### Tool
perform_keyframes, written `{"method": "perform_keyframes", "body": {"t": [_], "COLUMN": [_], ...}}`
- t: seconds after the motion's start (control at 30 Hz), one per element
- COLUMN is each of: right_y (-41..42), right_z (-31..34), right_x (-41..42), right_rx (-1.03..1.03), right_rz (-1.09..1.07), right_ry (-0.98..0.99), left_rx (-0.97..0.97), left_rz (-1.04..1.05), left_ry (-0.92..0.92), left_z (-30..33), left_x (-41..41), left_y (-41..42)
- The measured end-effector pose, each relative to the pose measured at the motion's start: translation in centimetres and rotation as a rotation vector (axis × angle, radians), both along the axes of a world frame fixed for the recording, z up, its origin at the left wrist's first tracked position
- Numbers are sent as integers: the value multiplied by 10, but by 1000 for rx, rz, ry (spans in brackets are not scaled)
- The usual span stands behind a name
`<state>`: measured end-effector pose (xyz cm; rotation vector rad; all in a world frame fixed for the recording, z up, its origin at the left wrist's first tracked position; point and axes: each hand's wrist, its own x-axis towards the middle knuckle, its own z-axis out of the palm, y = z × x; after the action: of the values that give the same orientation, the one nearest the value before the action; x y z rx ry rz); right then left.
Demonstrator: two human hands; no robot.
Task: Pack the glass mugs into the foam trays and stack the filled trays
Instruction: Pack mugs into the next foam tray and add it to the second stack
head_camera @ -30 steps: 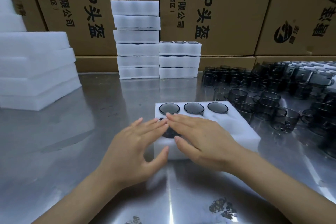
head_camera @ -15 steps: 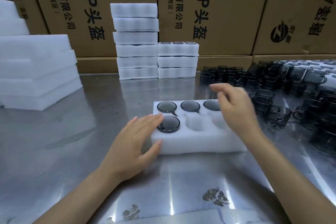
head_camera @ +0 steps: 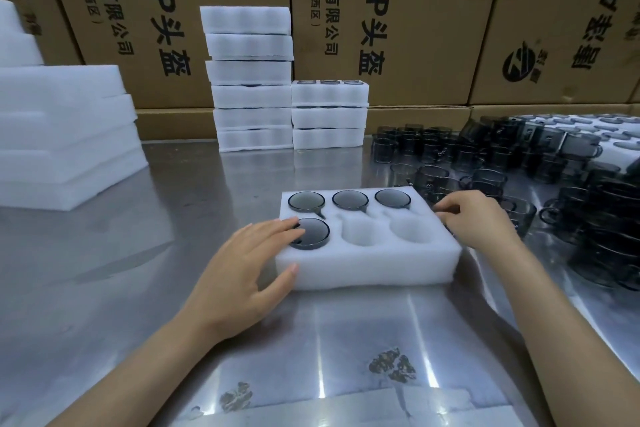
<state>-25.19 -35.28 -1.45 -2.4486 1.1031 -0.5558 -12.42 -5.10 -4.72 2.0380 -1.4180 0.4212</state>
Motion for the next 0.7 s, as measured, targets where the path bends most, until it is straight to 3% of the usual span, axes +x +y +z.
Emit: {"method": "perform_keyframes", "body": {"t": [0.13, 0.23, 0.33, 0.7], "right_y": [6, 22, 42, 83], "right_z": [9, 20, 27, 12], "right_x": [-3, -5, -3, 5], "right_rx": [-133, -135, -122, -52], "right_rz": [-2, 178, 388, 775], "right_ry": [-317, -628, -763, -447], "left_rx": [-7, -13, -21, -6], "left_rz": [0, -2, -3, -34], "left_ry": [14, 19, 20, 12], "left_z": [1, 1, 2, 3], "left_x": [0, -1, -2, -5], "left_y": [0, 0, 0, -1]}}
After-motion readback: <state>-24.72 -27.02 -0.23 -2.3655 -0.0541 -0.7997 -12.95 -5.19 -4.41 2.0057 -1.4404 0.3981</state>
